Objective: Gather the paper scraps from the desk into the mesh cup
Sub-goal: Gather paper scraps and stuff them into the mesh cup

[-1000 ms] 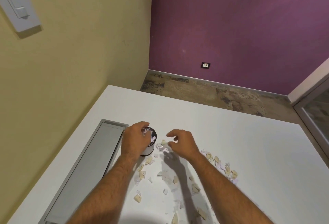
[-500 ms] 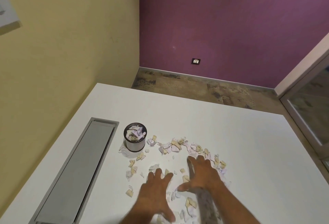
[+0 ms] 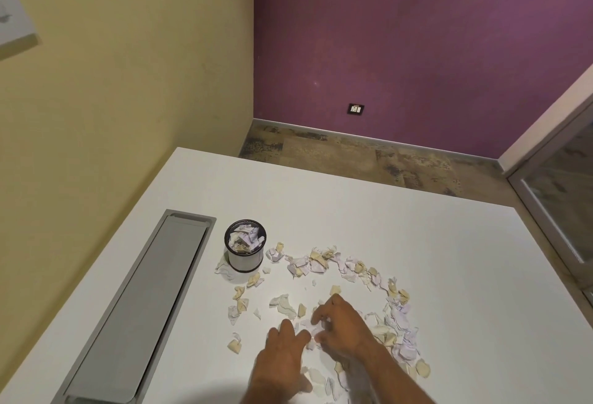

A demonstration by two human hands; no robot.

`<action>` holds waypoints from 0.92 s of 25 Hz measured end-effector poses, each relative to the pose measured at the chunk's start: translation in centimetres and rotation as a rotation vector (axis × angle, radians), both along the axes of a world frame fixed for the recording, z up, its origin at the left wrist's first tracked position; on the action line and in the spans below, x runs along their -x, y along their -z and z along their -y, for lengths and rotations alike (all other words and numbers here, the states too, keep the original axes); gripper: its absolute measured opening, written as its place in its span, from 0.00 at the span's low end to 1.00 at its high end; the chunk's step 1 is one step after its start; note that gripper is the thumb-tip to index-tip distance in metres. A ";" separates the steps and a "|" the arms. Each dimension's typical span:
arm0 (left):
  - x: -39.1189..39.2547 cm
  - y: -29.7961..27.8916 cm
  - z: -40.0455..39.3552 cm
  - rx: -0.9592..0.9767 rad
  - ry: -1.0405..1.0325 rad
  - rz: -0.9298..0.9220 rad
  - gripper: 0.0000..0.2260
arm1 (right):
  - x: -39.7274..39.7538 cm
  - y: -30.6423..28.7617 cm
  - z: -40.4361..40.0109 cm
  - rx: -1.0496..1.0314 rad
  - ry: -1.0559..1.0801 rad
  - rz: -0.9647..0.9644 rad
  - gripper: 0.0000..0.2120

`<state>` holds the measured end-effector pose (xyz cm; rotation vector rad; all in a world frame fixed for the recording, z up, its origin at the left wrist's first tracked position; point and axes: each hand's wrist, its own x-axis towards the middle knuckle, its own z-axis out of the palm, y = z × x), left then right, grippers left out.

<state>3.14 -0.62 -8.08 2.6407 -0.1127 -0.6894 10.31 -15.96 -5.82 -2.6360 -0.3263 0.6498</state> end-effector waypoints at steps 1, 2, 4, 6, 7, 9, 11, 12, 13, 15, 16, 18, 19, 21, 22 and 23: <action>0.1 0.3 -0.1 0.050 -0.041 0.017 0.28 | 0.1 0.0 -0.1 -0.026 0.014 -0.008 0.10; 0.3 0.5 -0.2 0.101 -0.080 0.030 0.24 | 0.1 0.0 -0.1 -0.046 0.027 -0.015 0.08; 0.4 1.0 -0.3 0.198 -0.155 0.046 0.15 | 0.1 0.0 -0.3 -0.059 0.038 -0.027 0.06; 0.4 0.8 -0.4 0.235 -0.222 0.061 0.09 | 0.1 -0.1 -0.5 -0.048 0.048 -0.035 0.06; 0.3 0.6 -0.5 0.234 -0.252 0.066 0.07 | 0.2 -0.1 -0.6 -0.039 0.057 -0.041 0.06; 0.1 0.3 -0.6 0.243 -0.309 0.069 0.07 | 0.2 0.0 -0.9 -0.036 0.083 -0.056 0.07; -0.2 0.0 -0.8 0.269 -0.357 0.065 0.06 | 0.3 0.2 -1.1 -0.043 0.106 -0.053 0.07; -0.2 -0.1 -0.9 0.276 -0.381 0.058 0.06 | 0.4 0.3 -1.1 -0.051 0.120 -0.046 0.06; -0.3 -0.1 -1.1 0.283 -0.405 0.047 0.06 | 0.5 0.4 -1.2 -0.067 0.142 -0.039 0.05; -0.4 -0.3 -1.6 0.307 -0.452 0.029 0.06 | 0.7 0.5 -1.3 -0.137 0.220 -0.051 0.05; -0.5 -0.4 -2.0 0.333 -0.480 0.030 0.05 | 0.7 0.3 -1.5 -0.191 0.273 -0.066 0.06; -1.2 -1.2 -2.8 0.422 -0.559 0.077 0.06 | 0.2 -0.6 -1.8 -0.326 0.381 -0.088 0.08; -1.7 -1.9 -3.3 0.472 -0.604 0.117 0.08 | -0.3 -1.3 -2.2 -0.403 0.434 -0.101 0.08; -3.3 -3.9 -4.3 0.576 -0.673 0.202 0.10 | -1.8 -3.1 -3.1 -0.565 0.515 -0.138 0.07; -4.3 -5.1 -4.9 0.629 -0.708 0.247 0.09 | -2.7 -4.1 -3.9 -0.627 0.532 -0.148 0.06; -5.3 -6.3 -5.6 0.673 -0.744 0.295 0.09 | -3.7 -5.0 -4.7 -0.669 0.534 -0.137 0.06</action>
